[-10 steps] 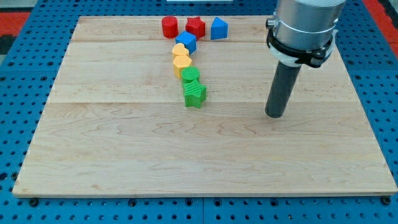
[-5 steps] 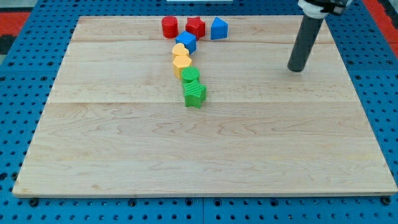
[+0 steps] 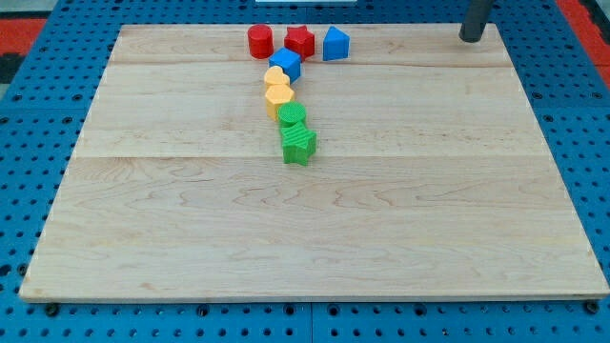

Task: Push the red circle parallel to the green circle

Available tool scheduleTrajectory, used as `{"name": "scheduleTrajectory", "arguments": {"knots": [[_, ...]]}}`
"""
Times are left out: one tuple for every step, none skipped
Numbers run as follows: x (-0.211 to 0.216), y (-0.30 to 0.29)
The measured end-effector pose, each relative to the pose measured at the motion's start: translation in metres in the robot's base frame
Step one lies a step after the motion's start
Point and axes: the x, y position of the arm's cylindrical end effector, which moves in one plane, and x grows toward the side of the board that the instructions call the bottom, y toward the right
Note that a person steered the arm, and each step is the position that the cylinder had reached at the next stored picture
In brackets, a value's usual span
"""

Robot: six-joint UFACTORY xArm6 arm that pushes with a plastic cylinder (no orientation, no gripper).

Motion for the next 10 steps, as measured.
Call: {"name": "scheduleTrajectory", "arguments": {"knots": [[-0.017, 0.002], [-0.016, -0.016], [-0.016, -0.068], [0.039, -0.078], [0.073, -0.101], [0.016, -0.107], [-0.014, -0.118], [-0.014, -0.185], [-0.009, -0.251], [0.012, -0.308]]}}
